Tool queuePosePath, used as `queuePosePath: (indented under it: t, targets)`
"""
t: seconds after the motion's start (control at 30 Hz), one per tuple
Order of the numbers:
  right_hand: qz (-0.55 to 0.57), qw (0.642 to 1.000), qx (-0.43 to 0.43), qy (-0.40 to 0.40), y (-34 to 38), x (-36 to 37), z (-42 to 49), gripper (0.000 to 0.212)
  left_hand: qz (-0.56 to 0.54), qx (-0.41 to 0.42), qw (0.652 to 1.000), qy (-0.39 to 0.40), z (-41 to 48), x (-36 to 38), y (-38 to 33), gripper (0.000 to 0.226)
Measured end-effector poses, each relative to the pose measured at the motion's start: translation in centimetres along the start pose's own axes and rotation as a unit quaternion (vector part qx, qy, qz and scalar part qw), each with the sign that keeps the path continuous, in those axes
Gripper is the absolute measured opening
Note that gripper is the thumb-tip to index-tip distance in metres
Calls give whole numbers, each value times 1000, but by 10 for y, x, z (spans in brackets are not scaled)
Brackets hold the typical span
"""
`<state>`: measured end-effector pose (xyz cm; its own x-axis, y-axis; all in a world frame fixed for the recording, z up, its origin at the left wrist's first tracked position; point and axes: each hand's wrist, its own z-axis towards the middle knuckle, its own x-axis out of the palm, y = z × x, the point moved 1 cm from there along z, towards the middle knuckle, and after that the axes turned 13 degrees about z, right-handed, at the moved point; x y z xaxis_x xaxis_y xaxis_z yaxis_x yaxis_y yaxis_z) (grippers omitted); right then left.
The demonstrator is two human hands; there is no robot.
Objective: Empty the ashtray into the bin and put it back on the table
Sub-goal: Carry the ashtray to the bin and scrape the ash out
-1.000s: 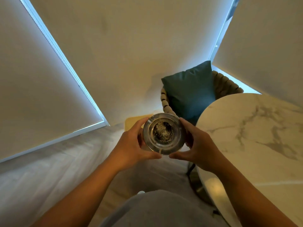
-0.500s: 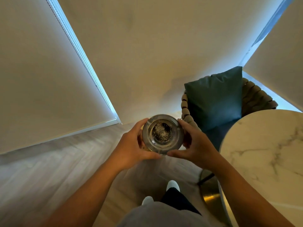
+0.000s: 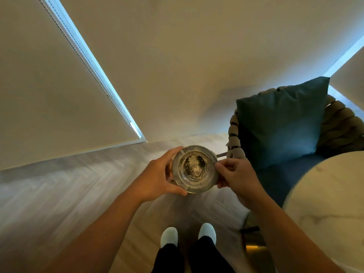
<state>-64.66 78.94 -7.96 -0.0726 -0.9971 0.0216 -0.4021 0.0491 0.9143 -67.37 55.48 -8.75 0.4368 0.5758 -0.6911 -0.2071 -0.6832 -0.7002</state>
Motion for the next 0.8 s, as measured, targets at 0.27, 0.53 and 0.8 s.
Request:
queuePosePath:
  t: [0.27, 0.53, 0.8]
  targets:
    - [62, 993, 96, -41, -94, 2, 70, 11, 59, -20, 997, 36, 60, 50, 108, 116]
    - [101, 983, 113, -107, -183, -7, 139, 11, 244, 18, 968, 60, 120, 113, 207, 129]
    - [90, 979, 126, -129, -224, -7, 187, 10, 387, 37, 915, 102, 143, 147, 252, 156]
